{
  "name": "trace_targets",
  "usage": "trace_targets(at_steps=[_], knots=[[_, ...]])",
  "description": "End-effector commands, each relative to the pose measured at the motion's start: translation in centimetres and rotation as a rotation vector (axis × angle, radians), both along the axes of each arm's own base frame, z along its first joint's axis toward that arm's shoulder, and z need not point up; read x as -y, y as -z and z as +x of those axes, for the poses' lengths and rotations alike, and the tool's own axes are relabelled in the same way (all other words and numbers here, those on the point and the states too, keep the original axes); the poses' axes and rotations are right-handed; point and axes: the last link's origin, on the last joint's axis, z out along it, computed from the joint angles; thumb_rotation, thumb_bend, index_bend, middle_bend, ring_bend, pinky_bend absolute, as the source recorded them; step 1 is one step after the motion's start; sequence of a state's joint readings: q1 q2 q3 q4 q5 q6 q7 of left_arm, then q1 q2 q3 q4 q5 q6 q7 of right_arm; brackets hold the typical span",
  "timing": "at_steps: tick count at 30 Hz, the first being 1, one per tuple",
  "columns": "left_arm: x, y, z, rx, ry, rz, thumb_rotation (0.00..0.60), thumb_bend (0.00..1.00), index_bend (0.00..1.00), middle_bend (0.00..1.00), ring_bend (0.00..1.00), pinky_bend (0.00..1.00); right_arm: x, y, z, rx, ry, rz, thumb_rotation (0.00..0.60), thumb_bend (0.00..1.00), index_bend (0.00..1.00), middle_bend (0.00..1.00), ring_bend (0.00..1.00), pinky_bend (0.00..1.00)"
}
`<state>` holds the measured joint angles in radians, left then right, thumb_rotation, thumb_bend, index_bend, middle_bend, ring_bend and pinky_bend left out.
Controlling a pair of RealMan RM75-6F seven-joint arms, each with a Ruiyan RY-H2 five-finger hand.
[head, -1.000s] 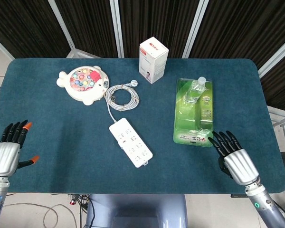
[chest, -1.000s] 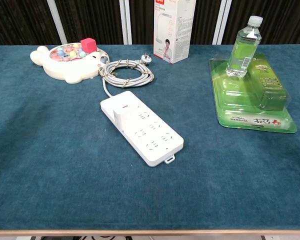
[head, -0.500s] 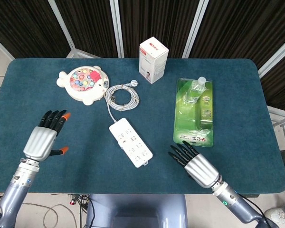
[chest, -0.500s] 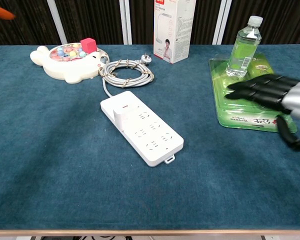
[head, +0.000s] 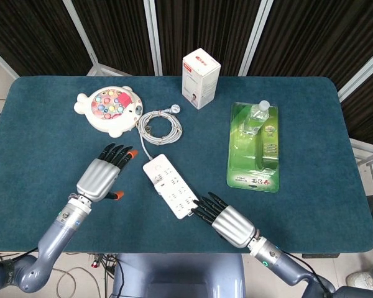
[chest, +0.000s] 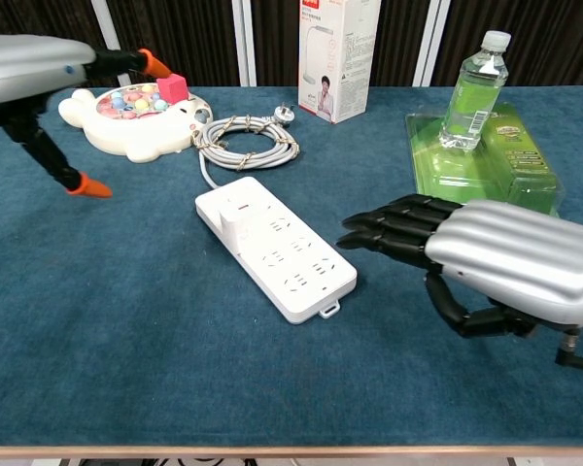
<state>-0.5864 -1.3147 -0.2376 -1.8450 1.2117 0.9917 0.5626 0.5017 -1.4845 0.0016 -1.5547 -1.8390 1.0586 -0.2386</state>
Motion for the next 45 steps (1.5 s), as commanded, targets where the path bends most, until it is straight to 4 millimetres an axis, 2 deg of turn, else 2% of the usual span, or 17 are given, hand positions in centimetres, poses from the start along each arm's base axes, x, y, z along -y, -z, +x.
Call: trace_targets(at_steps=[1, 12, 20, 33, 39, 45], knots=[[-0.7, 1.0, 0.8, -0.009, 0.007, -0.025, 0.6, 0.0, 0.07, 0.03, 0.0, 0.0, 0.6, 0.8, 0.7, -0.004, 0.001, 0.007, 0.6, 1.0, 0.0, 0.01, 0.0, 0.07], [-1.4, 3.6, 2.5, -0.051, 0.045, -0.096, 0.6, 0.0, 0.07, 0.05, 0.0, 0.0, 1.3, 4.0, 2.2, -0.026, 0.014, 0.058, 0.6, 1.0, 0.0, 0.01, 0.0, 0.07], [-2.2, 5.6, 3.0, -0.095, 0.061, -0.14, 0.6, 0.0, 0.1, 0.08, 0.0, 0.0, 1.0, 6.6, 2.2, -0.058, 0.039, 0.101, 0.6, 1.0, 0.0, 0.01, 0.0, 0.07], [-3.0, 7.0, 4.2, -0.107, 0.081, -0.165, 0.6, 0.0, 0.13, 0.13, 0.01, 0.0, 1.5, 7.0, 2.6, -0.047, 0.054, 0.097, 0.6, 1.0, 0.0, 0.01, 0.0, 0.07], [-3.1, 7.7, 4.4, -0.13, 0.097, -0.176, 0.6, 0.06, 0.19, 0.23, 0.04, 0.01, 1.4, 7.0, 2.5, -0.05, 0.055, 0.097, 0.6, 1.0, 0.0, 0.01, 0.0, 0.07], [-4.0, 7.9, 4.1, -0.185, 0.115, -0.184, 0.6, 0.06, 0.23, 0.25, 0.04, 0.01, 1.4, 6.8, 2.2, -0.052, 0.062, 0.093, 0.6, 1.0, 0.0, 0.01, 0.0, 0.07]])
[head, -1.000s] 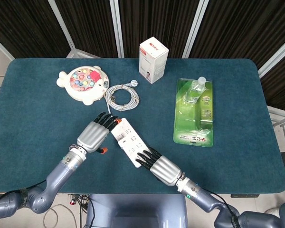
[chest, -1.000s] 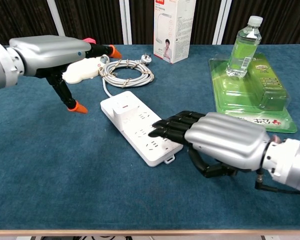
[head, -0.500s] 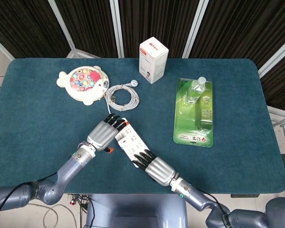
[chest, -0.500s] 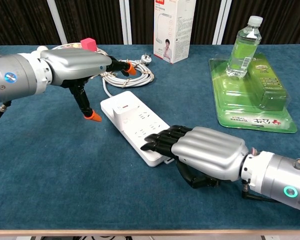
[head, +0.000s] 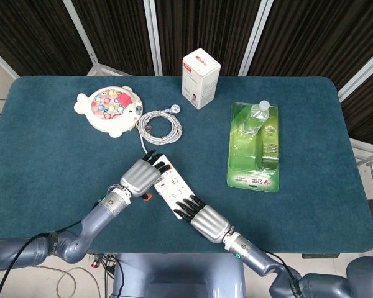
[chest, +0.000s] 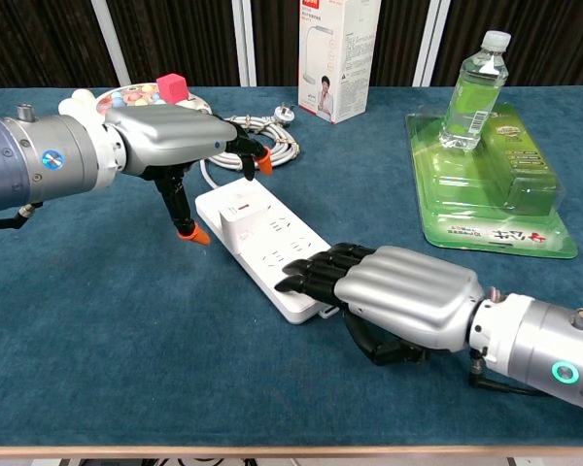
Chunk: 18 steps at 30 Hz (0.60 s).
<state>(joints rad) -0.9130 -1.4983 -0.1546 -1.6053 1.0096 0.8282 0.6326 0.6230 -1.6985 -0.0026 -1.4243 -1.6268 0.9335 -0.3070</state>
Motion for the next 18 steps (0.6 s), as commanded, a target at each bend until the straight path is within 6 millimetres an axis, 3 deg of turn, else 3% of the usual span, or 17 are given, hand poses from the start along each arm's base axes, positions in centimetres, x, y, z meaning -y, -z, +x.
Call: trace_targets(at_steps=[1, 12, 18], knots=[[-0.3, 0.1, -0.2, -0.021, 0.006, -0.01, 0.6, 0.06, 0.24, 0.25, 0.04, 0.01, 0.0, -0.1, -0.1, 0.001, 0.004, -0.002, 0.6, 1.0, 0.0, 0.01, 0.0, 0.07], [-0.6, 1.4, 0.1, -0.031, 0.04, -0.057, 0.6, 0.07, 0.27, 0.26, 0.04, 0.01, 0.0, -0.3, -0.3, -0.002, 0.009, -0.012, 0.6, 1.0, 0.0, 0.01, 0.0, 0.07], [-0.4, 2.0, 0.4, -0.016, 0.057, -0.077, 0.6, 0.11, 0.33, 0.32, 0.05, 0.01, -0.1, -0.4, -0.3, -0.002, 0.01, -0.018, 0.6, 1.0, 0.0, 0.01, 0.0, 0.07]])
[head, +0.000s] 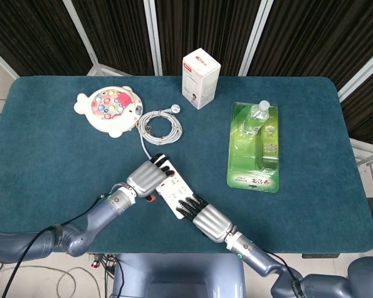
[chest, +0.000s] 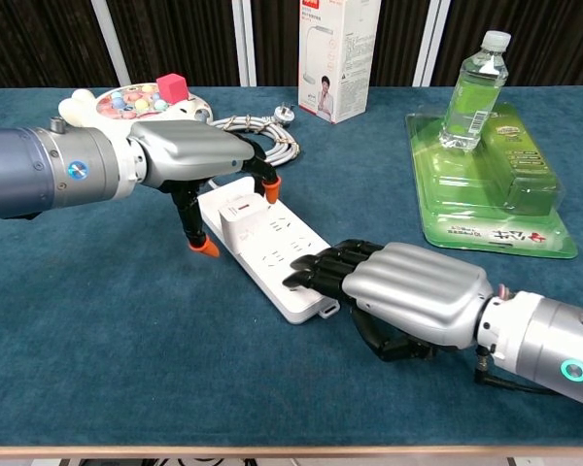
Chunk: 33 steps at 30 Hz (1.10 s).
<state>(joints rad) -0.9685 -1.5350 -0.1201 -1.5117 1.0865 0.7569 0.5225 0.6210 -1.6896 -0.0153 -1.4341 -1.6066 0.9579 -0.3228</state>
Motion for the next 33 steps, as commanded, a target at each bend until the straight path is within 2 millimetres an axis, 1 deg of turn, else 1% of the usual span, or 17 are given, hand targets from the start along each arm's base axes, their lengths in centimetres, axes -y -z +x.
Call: trace_targets(at_steps=[1, 7, 14, 23, 26, 33], knots=[[0.1, 0.2, 0.0, 0.002, 0.007, -0.006, 0.6, 0.12, 0.35, 0.33, 0.06, 0.01, 0.0, 0.0, 0.0, 0.0, -0.001, -0.002, 0.6, 1.0, 0.0, 0.01, 0.0, 0.07], [0.0, 0.3, -0.2, -0.005, 0.009, -0.006, 0.6, 0.13, 0.36, 0.35, 0.06, 0.02, 0.0, 0.0, -0.1, -0.001, 0.003, -0.006, 0.6, 1.0, 0.0, 0.01, 0.0, 0.07], [0.1, 0.6, 0.0, 0.007, -0.003, -0.019, 0.6, 0.13, 0.39, 0.37, 0.06, 0.02, 0.1, 0.0, -0.2, -0.002, 0.009, -0.013, 0.6, 1.0, 0.0, 0.01, 0.0, 0.07], [-0.2, 1.0, -0.4, -0.011, 0.018, -0.001, 0.6, 0.13, 0.45, 0.43, 0.08, 0.04, 0.2, 0.2, -0.4, -0.007, 0.016, -0.014, 0.6, 1.0, 0.0, 0.01, 0.0, 0.07], [-0.2, 1.0, -0.5, -0.009, 0.021, 0.007, 0.6, 0.15, 0.46, 0.45, 0.09, 0.05, 0.2, 0.2, -0.5, -0.007, 0.016, -0.014, 0.6, 1.0, 0.0, 0.01, 0.0, 0.07], [-0.2, 1.4, -0.8, -0.009, 0.033, 0.022, 0.6, 0.23, 0.55, 0.51, 0.13, 0.07, 0.1, 0.3, -0.5, -0.009, 0.016, -0.014, 0.6, 1.0, 0.0, 0.01, 0.0, 0.07]])
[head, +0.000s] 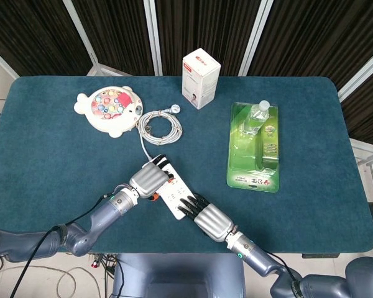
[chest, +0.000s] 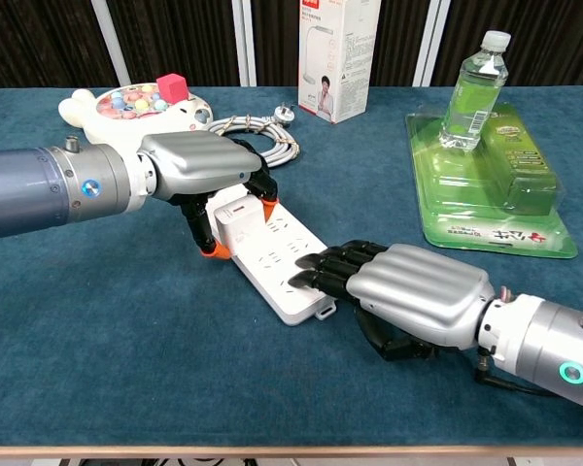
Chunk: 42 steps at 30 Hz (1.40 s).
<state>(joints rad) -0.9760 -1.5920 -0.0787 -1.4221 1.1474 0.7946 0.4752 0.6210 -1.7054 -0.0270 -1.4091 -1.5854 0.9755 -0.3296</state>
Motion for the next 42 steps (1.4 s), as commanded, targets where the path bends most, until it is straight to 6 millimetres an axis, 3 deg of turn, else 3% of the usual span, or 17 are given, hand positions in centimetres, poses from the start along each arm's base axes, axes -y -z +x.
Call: trace_targets(at_steps=[1, 19, 42], knots=[[0.02, 0.12, -0.12, 0.002, 0.002, 0.004, 0.6, 0.24, 0.55, 0.52, 0.13, 0.07, -0.03, 0.0, -0.09, -0.002, 0.002, 0.0, 0.6, 1.0, 0.0, 0.01, 0.0, 0.07], [-0.19, -0.01, -0.02, 0.049, 0.013, 0.053, 0.6, 0.28, 0.67, 0.67, 0.23, 0.09, -0.21, 0.13, -0.06, -0.008, 0.003, -0.001, 0.6, 1.0, 0.0, 0.01, 0.0, 0.07], [0.38, -0.3, 0.47, 0.08, 0.019, 0.065, 0.6, 0.3, 0.71, 0.71, 0.26, 0.1, -0.45, 0.05, -0.22, -0.01, 0.002, 0.003, 0.6, 1.0, 0.0, 0.01, 0.01, 0.07]])
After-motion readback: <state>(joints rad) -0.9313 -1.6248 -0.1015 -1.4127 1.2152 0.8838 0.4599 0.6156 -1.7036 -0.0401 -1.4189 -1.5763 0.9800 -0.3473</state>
